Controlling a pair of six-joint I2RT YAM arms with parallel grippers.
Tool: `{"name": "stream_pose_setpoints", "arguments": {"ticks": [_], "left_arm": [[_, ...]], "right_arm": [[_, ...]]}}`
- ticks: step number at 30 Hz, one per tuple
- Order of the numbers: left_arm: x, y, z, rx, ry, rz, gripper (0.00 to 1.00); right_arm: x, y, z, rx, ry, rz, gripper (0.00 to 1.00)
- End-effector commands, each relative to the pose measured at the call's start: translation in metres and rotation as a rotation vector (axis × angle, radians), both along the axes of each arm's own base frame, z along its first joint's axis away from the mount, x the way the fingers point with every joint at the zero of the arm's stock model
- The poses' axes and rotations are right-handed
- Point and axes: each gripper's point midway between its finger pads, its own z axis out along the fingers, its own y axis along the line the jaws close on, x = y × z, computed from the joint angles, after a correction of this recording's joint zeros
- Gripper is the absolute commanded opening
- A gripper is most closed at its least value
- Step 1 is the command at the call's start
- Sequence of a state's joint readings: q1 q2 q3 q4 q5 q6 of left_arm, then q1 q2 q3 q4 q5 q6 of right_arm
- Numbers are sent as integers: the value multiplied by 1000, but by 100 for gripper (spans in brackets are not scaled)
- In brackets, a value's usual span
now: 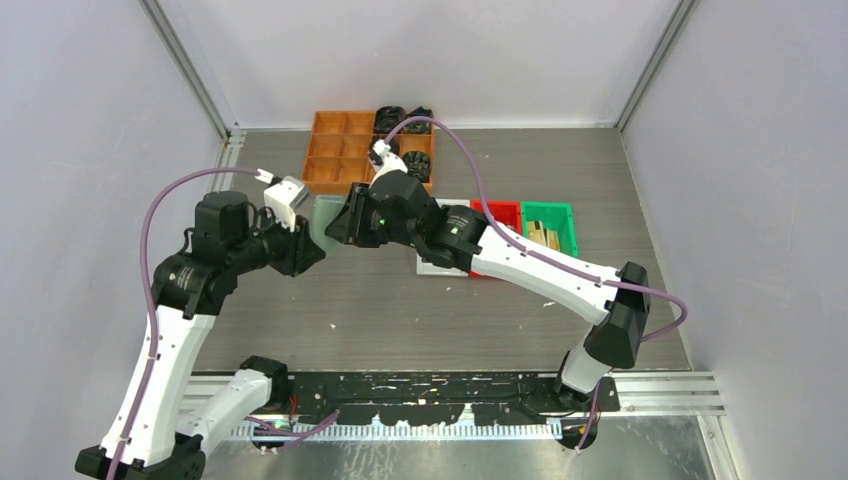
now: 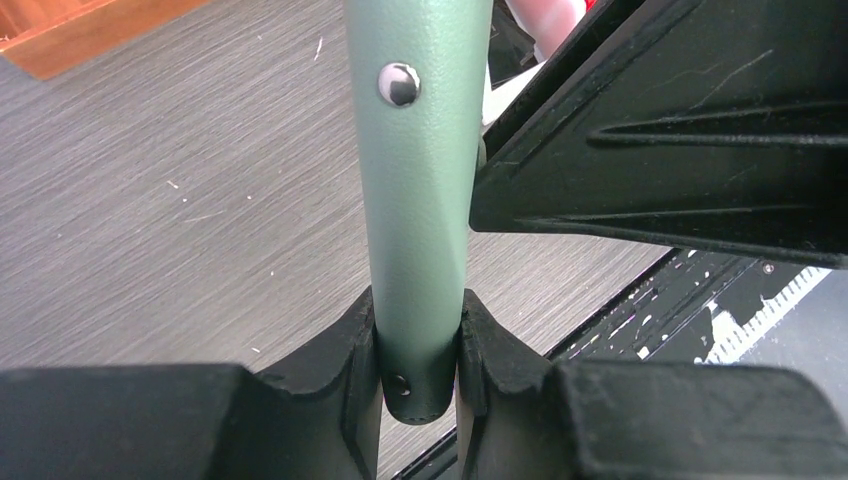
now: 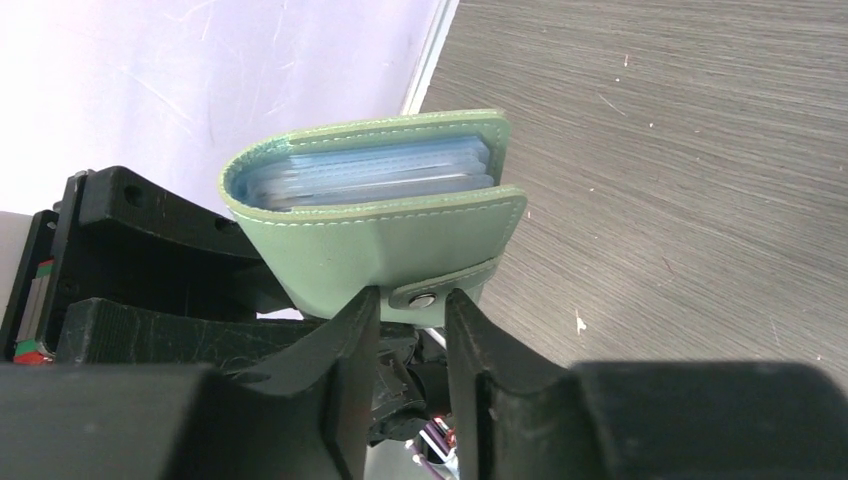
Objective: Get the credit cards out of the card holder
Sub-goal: Open the card holder at the center of the board.
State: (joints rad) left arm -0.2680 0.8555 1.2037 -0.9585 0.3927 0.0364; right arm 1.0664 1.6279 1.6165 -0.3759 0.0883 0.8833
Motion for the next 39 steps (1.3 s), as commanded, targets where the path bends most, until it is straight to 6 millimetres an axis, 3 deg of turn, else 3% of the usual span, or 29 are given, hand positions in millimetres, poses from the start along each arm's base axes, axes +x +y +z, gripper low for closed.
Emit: {"name": "stream_pose_setpoints", "arguments": {"ticks": [1, 5, 9, 28, 35, 39], "left_arm": [[-2, -9, 20, -41, -85, -65, 0], [-4, -10, 20, -44, -93, -77, 0], [-4, -10, 26, -45, -137, -85, 0], [7, -4, 48, -55, -215, -16, 0], [5, -7, 55, -88, -195, -14, 0], [4, -8, 58, -93, -205, -22, 0]], "right_arm": [[8, 7, 21, 53, -26, -25, 32], [8, 9, 12, 38, 0, -32, 20], [8, 7, 10, 37, 1, -41, 1], [1, -40, 19, 72, -107, -99, 1], [-13, -47, 27, 102, -157, -31, 1], [-16, -61, 26, 78, -183, -35, 2]]}}
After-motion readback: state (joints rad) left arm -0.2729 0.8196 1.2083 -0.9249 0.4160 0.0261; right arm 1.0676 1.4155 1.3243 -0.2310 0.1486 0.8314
